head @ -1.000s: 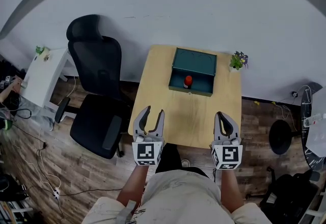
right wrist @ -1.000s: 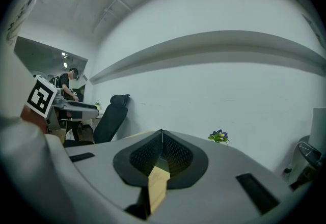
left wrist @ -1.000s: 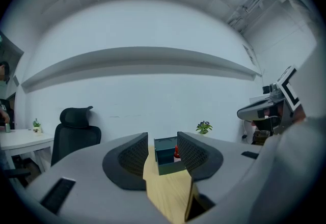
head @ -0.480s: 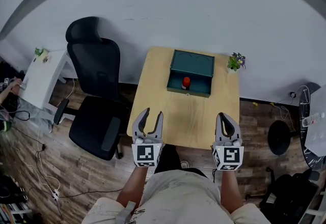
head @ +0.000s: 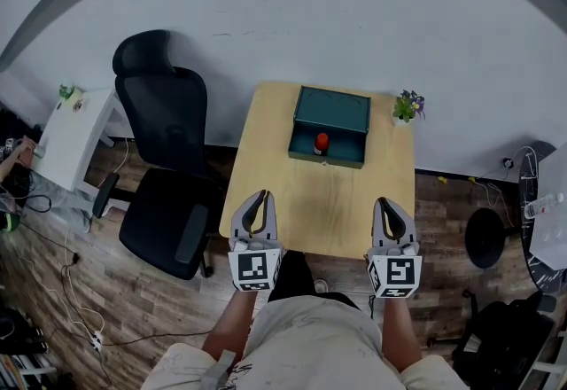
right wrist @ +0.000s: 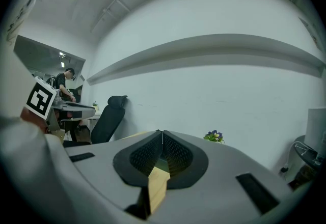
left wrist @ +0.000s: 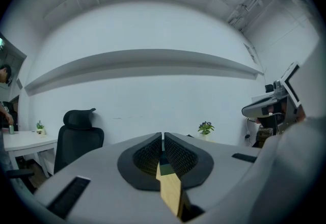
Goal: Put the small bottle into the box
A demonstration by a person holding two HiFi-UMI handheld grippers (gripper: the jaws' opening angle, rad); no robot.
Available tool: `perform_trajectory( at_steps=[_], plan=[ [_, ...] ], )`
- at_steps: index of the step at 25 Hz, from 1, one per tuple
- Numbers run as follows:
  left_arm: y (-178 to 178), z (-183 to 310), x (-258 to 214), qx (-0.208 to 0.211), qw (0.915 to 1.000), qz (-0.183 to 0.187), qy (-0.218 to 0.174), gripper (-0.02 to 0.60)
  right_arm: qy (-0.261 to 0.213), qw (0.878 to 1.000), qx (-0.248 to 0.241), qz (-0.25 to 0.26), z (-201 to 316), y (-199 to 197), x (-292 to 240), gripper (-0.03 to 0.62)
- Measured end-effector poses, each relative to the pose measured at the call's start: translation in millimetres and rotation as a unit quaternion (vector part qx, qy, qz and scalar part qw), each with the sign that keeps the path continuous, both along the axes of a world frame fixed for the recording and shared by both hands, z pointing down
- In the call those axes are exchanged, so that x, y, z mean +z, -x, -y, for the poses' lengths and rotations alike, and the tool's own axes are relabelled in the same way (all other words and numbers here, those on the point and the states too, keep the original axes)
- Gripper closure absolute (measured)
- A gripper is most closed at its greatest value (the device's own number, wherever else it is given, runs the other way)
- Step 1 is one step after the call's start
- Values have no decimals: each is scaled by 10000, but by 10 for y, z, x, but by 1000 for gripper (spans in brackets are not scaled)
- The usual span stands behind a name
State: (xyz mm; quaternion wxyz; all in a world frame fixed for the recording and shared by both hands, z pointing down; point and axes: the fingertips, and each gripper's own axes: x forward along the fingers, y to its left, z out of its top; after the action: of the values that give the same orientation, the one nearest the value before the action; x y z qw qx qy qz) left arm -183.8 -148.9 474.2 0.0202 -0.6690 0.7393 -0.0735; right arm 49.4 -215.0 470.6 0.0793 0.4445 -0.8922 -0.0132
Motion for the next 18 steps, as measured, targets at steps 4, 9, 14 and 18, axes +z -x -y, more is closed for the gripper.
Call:
perform_trajectory(
  at_steps=[4,9,14,18],
  plan=[
    [-40,-1,6,71,10000,24,20,575,1,10000,2,12,-2,-10,-5,572],
    [-62,-18,12,85,10000,40,30,574,-6,10000,6,14,-19,-15,-5,572],
    [-49,10,-34,86,10000,22,-34,574,-12,10000,10,-2,-2,-11,-17,572],
    [-38,6,-21,79,10000,1,-45,574,-15,10000,-15,-32,-10,-1,-11,572]
  ],
)
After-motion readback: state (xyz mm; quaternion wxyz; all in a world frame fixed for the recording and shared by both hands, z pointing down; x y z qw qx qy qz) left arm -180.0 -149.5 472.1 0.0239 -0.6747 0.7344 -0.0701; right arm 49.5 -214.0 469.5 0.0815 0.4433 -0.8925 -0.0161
